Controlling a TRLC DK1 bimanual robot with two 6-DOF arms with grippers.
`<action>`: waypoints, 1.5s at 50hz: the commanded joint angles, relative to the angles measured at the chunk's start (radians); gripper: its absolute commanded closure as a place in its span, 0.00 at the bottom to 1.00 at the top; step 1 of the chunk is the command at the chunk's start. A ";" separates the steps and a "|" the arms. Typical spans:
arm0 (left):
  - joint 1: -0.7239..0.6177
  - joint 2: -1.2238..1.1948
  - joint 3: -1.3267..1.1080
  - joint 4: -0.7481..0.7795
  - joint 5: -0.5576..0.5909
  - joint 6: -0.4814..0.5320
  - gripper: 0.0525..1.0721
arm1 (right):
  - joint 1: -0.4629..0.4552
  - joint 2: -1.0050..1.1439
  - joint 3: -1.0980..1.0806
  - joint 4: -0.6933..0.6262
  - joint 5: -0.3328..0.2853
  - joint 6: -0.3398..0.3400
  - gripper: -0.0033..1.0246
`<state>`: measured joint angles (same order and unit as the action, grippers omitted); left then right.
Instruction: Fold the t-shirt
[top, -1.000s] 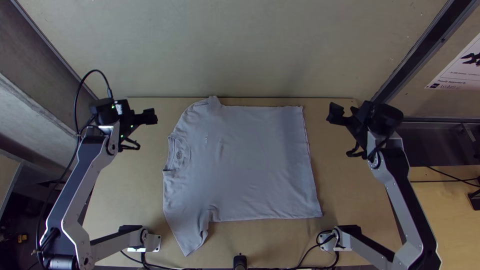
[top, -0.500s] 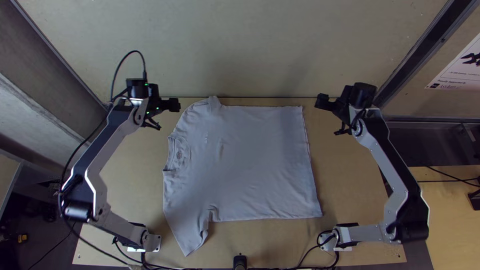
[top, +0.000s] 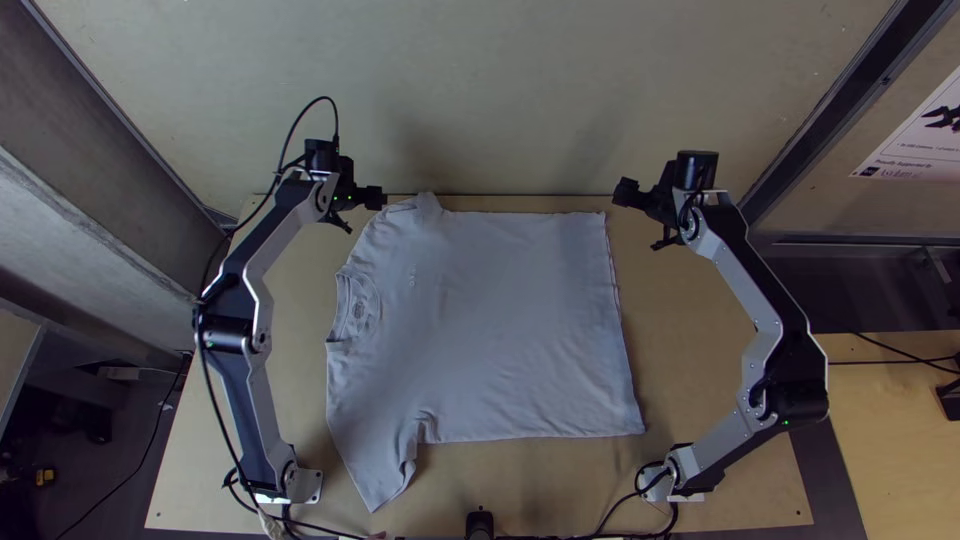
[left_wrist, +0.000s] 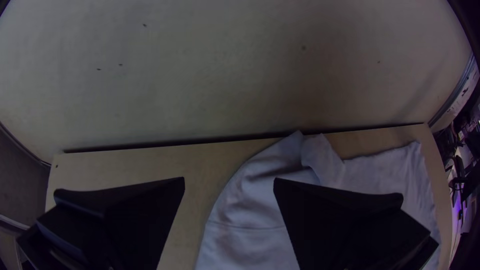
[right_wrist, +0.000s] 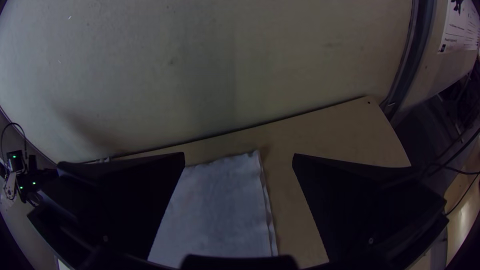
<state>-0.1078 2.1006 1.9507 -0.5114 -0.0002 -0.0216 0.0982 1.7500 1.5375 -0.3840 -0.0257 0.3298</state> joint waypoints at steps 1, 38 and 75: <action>-0.003 0.096 0.114 -0.032 0.000 0.020 0.18 | 0.009 0.054 0.056 -0.016 -0.005 0.018 0.04; -0.049 0.404 0.335 0.010 -0.069 0.083 0.25 | 0.009 0.204 0.122 -0.016 -0.008 0.034 0.04; -0.021 0.404 0.355 -0.065 -0.012 0.106 0.98 | 0.023 0.480 0.530 -0.312 -0.008 0.092 0.04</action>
<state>-0.1551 2.5080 2.3154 -0.5270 -0.0071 0.0868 0.1177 2.1593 1.9862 -0.6338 -0.0273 0.3752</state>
